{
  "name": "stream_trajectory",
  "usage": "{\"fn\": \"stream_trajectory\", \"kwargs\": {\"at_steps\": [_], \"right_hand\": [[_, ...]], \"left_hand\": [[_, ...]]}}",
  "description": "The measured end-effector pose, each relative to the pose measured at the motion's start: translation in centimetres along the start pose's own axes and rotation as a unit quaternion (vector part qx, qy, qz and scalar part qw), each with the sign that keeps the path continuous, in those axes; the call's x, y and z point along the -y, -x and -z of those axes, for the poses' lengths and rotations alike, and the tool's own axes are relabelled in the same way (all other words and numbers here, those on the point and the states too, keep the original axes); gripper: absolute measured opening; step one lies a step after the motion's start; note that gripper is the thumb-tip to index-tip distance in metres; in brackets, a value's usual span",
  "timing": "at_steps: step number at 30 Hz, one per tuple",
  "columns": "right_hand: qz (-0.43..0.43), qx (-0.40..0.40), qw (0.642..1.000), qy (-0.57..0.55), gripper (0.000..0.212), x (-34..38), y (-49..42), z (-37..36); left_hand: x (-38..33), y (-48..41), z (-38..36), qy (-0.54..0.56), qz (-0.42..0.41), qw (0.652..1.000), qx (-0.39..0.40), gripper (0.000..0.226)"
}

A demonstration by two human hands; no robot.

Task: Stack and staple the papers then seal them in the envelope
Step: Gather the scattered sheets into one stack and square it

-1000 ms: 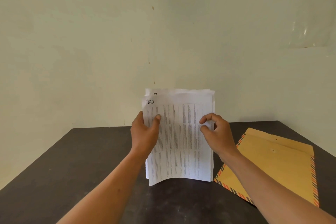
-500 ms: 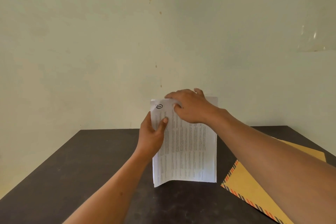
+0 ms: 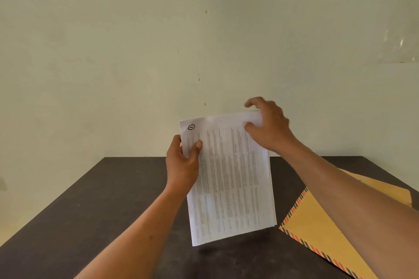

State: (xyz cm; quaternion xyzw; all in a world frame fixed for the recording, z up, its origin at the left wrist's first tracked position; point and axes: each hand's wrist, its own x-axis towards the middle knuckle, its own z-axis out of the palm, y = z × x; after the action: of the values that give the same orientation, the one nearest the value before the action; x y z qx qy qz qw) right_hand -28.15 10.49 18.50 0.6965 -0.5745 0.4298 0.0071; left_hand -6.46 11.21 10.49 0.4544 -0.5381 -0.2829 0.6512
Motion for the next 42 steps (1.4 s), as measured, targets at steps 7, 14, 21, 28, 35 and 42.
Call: {"fn": "stream_trajectory", "kwargs": {"at_steps": [7, 14, 21, 28, 35, 42], "right_hand": [[-0.167, 0.056, 0.928, -0.328, 0.046, -4.7, 5.7, -1.3], [-0.091, -0.033, 0.974, -0.205, 0.037, -5.0, 8.1, -4.9], [-0.028, -0.096, 0.984, -0.145, 0.037, -5.1, 8.9, -5.0], [-0.043, -0.097, 0.984, -0.143, 0.037, -4.9, 8.9, -5.3], [-0.110, -0.029, 0.983, -0.144, 0.038, -5.9, 10.1, -5.3], [-0.121, -0.018, 0.982, -0.144, 0.037, -6.1, 10.0, -5.1]], "left_hand": [[0.1, 0.6, -0.5, 0.023, 0.021, 0.999, -0.017, 0.032], [1.0, 1.6, -1.8, -0.093, -0.063, 0.992, -0.049, 0.021], [3.4, 1.6, -0.4, -0.186, -0.086, 0.978, 0.041, 0.027], [1.8, 1.0, -0.7, -0.194, -0.140, 0.971, 0.028, 0.034], [4.4, 2.2, -0.6, -0.214, -0.086, 0.968, 0.096, 0.029], [4.4, 2.6, -1.0, -0.200, -0.067, 0.974, 0.084, 0.024]]}}
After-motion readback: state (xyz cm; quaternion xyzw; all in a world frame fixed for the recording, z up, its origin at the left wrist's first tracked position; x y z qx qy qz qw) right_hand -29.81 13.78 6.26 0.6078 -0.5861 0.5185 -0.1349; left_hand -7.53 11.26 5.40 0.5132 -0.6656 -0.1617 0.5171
